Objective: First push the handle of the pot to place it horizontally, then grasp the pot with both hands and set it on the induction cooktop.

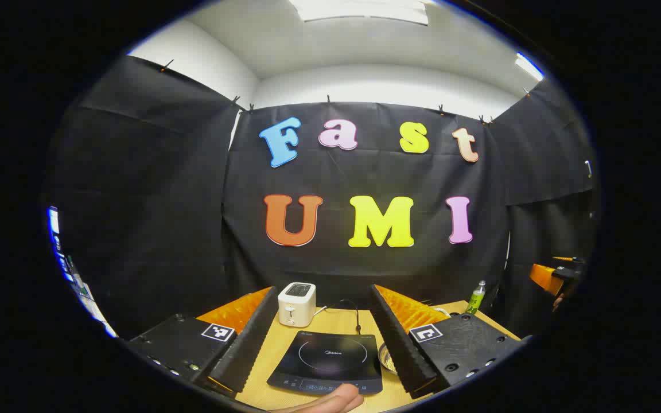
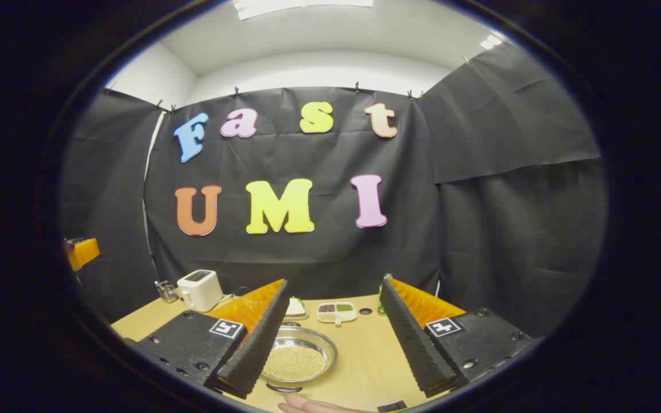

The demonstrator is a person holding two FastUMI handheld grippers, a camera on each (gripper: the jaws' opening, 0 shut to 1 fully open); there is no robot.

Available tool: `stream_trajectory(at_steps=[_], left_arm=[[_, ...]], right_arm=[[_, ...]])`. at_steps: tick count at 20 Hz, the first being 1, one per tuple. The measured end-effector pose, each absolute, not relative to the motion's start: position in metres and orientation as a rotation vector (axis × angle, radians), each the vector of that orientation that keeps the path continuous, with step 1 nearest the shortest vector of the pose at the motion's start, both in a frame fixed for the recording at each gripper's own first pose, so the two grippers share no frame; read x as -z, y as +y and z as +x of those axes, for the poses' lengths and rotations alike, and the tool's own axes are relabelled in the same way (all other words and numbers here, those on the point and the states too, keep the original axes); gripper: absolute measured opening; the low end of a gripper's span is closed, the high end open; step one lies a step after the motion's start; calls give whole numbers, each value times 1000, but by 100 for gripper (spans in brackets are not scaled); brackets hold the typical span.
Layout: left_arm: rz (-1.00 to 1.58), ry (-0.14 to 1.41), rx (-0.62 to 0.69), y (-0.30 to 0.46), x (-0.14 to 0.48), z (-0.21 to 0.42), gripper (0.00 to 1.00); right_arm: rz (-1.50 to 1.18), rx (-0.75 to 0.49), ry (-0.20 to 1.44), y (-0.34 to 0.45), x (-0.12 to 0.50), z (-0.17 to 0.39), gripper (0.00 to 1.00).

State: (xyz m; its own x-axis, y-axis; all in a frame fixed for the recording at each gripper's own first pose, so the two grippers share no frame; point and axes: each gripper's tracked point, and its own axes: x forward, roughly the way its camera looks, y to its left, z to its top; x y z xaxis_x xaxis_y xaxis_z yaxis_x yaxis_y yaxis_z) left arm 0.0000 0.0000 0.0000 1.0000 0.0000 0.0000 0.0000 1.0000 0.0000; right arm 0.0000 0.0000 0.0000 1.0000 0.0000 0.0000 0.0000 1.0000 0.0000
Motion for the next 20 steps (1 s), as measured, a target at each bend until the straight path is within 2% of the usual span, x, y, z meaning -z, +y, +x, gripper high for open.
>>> stream_trajectory(at_steps=[5, 6, 9, 11, 13, 14, 15, 19, 20], left_arm=[[14, 1, 20, -8, 3, -2, 95], [16, 0, 23, -8, 3, -3, 95], [24, 6, 29, -9, 5, -3, 94], [28, 10, 30, -8, 6, -3, 95], [26, 10, 34, -8, 9, -3, 95], [26, 12, 37, -9, 10, -5, 95], [29, 11, 39, -9, 11, -6, 95], [43, 27, 44, -8, 19, -10, 95], [40, 31, 45, -9, 19, -12, 95]], right_arm=[[-14, 7, -24, -1, -6, 1, 96], [-15, 8, -27, -1, -8, 1, 100], [-19, 3, -30, 3, -8, -1, 100], [-22, -2, -28, 5, -7, -1, 96], [-20, -5, -22, 8, -3, 1, 96], [-20, -7, -16, 9, 1, 3, 100], [-22, -4, -5, 10, 5, 4, 96], [-34, -10, 31, 18, 24, 12, 96], [-34, -18, 40, 22, 30, 15, 100]])
